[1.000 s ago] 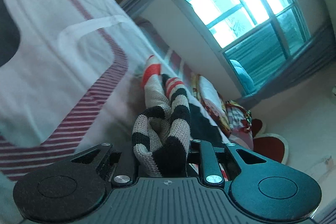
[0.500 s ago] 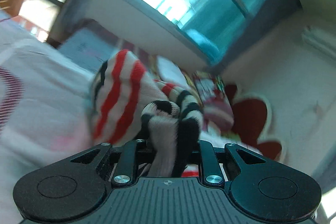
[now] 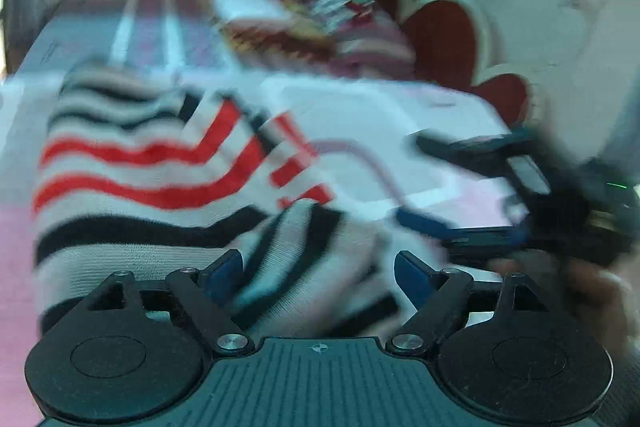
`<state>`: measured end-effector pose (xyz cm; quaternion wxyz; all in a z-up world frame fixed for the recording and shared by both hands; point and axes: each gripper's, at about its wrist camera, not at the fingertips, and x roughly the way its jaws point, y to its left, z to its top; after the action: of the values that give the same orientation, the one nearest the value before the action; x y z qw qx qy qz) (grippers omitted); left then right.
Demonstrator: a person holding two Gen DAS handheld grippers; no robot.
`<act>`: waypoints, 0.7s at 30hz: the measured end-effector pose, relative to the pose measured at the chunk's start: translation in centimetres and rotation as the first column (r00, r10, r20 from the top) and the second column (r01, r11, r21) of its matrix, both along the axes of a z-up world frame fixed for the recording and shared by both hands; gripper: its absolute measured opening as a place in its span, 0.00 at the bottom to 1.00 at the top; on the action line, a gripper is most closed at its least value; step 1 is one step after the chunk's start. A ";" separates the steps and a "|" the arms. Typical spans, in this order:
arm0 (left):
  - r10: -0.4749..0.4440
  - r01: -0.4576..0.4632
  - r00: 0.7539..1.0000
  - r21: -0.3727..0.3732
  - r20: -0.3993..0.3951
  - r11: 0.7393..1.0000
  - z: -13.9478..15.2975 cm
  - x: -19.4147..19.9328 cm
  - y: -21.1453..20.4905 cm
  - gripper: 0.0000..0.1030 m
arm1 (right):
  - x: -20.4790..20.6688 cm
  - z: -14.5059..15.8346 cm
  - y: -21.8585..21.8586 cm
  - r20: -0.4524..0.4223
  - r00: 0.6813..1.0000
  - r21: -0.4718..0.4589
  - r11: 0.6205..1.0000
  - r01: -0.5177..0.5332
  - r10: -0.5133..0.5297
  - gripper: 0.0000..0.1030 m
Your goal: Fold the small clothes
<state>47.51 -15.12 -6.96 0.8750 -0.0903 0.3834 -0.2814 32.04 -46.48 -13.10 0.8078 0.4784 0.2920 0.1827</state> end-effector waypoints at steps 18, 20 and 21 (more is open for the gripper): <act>0.404 -0.422 0.898 -0.080 -0.174 0.903 -5.9 1.1 17.3 0.79 | 4.5 1.6 11.4 -0.112 0.898 -0.538 0.734 -0.414 0.425 0.49; 0.411 -0.422 0.899 -0.052 -0.149 0.905 -5.8 1.3 17.3 0.79 | 3.9 1.3 10.4 -0.088 0.887 -0.553 0.719 -0.421 0.452 0.46; 0.423 -0.431 0.896 -0.035 -0.136 0.901 -6.0 1.5 17.5 0.79 | 4.0 1.2 9.8 -0.085 0.889 -0.523 0.739 -0.425 0.451 0.46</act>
<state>49.03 2.39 -12.94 0.8863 -0.2179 0.3990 -0.0885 36.03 -36.64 -11.94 0.8483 0.1513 0.4155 0.2912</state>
